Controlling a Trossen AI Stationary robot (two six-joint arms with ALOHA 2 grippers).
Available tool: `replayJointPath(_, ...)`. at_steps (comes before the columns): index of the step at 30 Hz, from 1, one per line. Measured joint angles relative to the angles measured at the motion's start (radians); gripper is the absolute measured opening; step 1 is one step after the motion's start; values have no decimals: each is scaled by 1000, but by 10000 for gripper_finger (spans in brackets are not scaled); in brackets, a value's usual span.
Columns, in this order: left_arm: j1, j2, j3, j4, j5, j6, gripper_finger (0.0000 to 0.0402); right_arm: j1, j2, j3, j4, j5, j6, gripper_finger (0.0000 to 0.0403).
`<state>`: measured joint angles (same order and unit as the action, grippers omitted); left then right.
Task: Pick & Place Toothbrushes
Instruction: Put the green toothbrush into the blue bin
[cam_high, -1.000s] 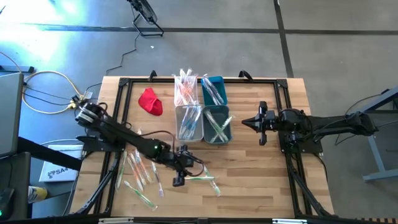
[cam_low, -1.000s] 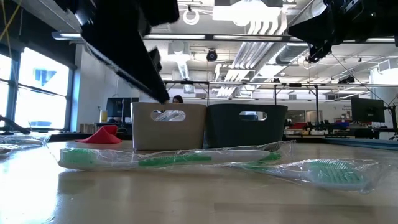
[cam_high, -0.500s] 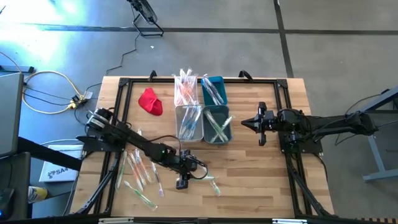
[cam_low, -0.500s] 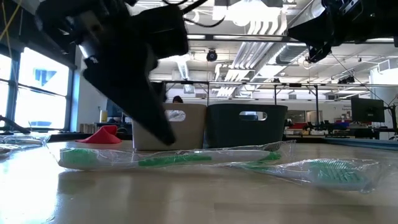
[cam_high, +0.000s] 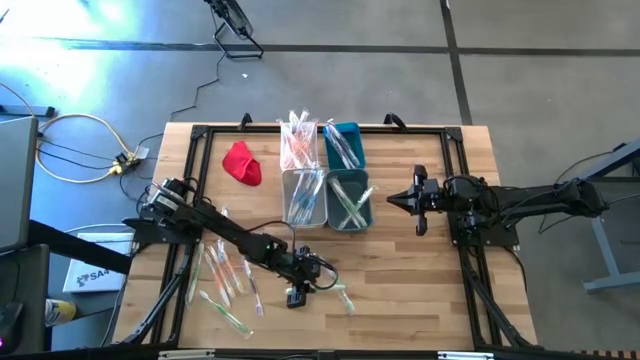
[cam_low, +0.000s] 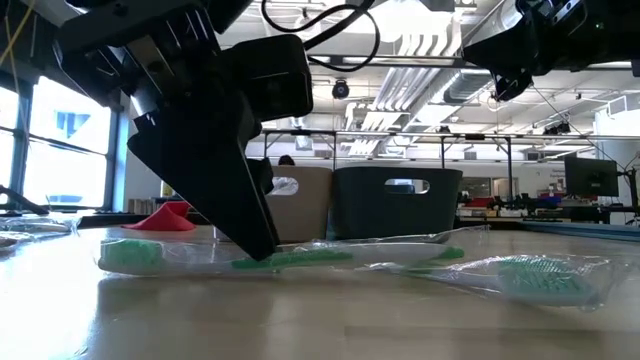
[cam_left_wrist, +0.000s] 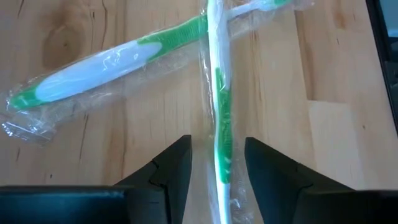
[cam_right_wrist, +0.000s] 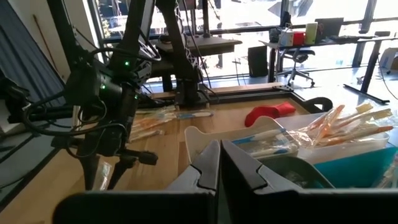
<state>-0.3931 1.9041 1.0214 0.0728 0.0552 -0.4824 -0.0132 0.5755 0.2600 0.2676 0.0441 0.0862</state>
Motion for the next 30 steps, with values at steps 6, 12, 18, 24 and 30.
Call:
replayJointPath(6,0,1,0,-3,5,3,146,0,0,0,-1,-2,0,7)
replayJointPath(12,1,2,-1,-7,2,6,106,0,0,0,-1,-2,0,7)
replayJointPath(18,1,2,-2,-7,5,3,60,0,0,0,-1,-2,0,7)
replayJointPath(24,-1,-23,-5,-24,60,29,21,0,0,0,-2,-2,0,7)
replayJointPath(30,0,-51,-5,-30,96,53,3,0,0,0,-2,-2,0,7)
